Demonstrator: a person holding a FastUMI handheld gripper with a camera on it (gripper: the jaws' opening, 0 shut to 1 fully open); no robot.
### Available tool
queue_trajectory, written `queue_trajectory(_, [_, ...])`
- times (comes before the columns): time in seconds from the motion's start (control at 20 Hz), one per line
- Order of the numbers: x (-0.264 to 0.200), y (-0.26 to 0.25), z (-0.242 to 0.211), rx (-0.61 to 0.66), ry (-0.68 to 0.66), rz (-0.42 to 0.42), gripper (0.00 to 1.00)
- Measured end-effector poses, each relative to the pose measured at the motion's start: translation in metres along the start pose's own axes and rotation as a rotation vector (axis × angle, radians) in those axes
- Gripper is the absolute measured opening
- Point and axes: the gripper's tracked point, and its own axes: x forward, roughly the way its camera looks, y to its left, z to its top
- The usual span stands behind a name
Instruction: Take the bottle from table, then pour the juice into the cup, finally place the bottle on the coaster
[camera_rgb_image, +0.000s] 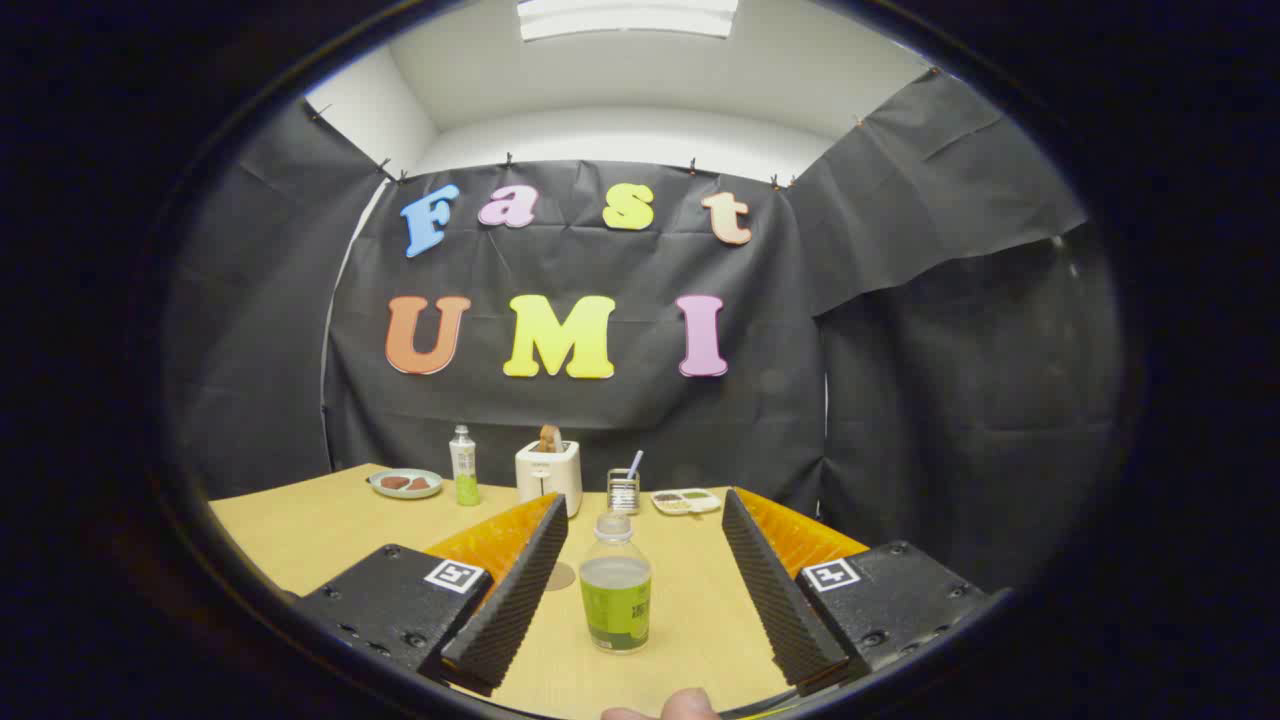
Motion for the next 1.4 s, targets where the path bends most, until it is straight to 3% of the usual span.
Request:
queue_trajectory(1.0, [0.002, 0.000, -0.005, -0.028, 0.004, -0.016, 1.00])
queue_trajectory(1.4, [0.014, 0.006, -0.036, 0.048, 0.077, 0.058, 1.00])
